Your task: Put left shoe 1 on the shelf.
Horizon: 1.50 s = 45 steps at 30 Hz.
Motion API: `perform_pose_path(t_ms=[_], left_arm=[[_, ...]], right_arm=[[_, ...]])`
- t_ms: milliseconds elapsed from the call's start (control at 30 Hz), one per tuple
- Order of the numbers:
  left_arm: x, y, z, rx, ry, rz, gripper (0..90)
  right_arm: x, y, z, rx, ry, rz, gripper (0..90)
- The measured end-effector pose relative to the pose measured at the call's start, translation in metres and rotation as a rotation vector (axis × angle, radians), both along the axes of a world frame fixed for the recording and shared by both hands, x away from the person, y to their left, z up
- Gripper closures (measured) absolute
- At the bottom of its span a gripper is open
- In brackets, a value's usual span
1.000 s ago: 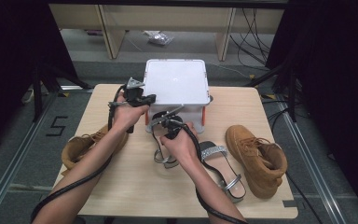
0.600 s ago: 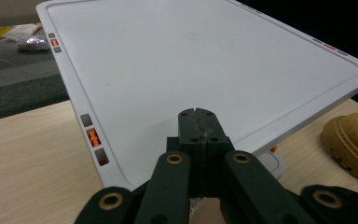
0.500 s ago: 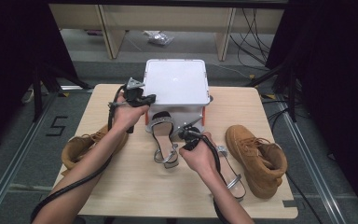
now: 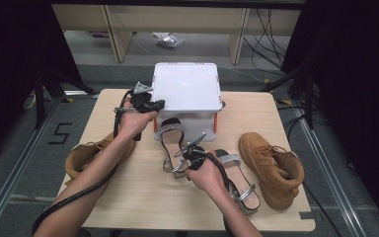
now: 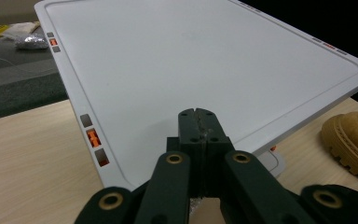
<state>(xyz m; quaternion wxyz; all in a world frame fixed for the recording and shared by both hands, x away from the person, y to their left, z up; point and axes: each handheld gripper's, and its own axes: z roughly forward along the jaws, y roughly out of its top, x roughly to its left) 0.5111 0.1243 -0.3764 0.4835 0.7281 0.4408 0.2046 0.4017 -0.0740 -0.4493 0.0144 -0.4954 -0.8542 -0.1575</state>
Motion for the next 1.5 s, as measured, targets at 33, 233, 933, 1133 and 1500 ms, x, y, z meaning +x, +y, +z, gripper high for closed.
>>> perform_pose_path(t_ms=[33,233,933,1133,1500], left_arm=[[0.0,0.0,0.0,-0.001,-0.001,0.0,89.9],[0.0,-0.001,0.0,0.003,-0.002,0.0,89.9],[0.0,0.0,0.0,0.002,-0.003,-0.001,89.9],[0.0,-0.001,0.0,0.008,-0.002,0.002,89.9],[0.0,0.001,0.0,0.024,-0.003,-0.017,89.9]], right_arm=[[0.0,0.004,-0.001,0.007,-0.001,-0.003,88.4],[0.001,0.01,-0.007,0.013,-0.012,0.025,88.1],[0.002,0.019,-0.008,0.095,-0.027,-0.091,90.0],[0.007,0.02,-0.002,0.123,-0.107,-0.048,90.0],[0.015,0.035,0.0,0.162,-0.123,-0.068,89.9]])
